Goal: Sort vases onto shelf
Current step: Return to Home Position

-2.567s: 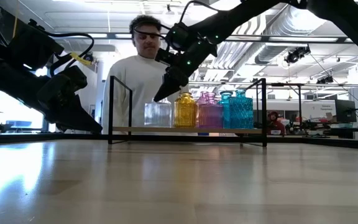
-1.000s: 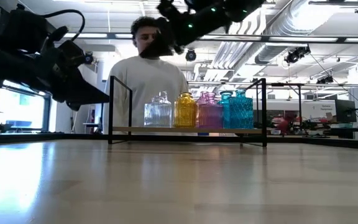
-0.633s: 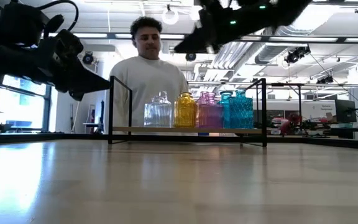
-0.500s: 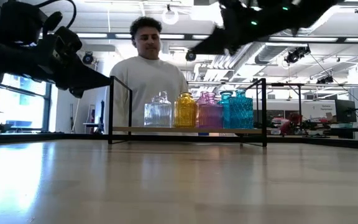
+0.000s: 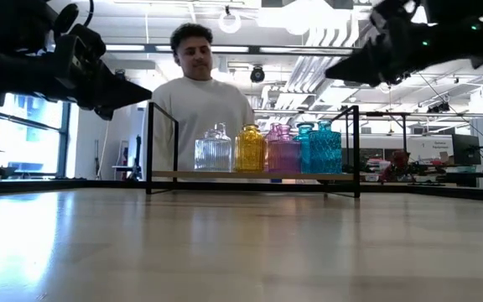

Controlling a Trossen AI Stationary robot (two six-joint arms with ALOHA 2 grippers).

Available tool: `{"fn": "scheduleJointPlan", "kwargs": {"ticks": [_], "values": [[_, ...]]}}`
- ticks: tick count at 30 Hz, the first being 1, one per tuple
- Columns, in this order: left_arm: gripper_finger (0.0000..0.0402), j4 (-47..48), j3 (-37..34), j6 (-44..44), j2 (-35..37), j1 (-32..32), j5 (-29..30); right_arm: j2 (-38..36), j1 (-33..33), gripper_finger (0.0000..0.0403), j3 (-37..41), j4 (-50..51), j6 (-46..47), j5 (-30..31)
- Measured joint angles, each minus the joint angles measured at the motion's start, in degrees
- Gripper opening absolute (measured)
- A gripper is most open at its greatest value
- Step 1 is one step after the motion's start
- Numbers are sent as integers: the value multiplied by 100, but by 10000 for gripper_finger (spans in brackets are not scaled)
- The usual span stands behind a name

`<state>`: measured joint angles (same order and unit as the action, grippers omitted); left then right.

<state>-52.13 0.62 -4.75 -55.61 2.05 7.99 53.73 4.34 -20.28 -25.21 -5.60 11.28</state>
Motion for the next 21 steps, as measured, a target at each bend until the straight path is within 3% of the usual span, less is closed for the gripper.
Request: {"fn": "scheduleJointPlan", "kwargs": {"ticks": [15, 21], "values": [[0, 815, -1, -7, 689, 579, -189, -2041, 22, 0, 1861, -728, -66, -108], [0, 1425, -2, 0, 1223, 623, -123, -2719, 26, 0, 1968, -144, -70, -50]]}}
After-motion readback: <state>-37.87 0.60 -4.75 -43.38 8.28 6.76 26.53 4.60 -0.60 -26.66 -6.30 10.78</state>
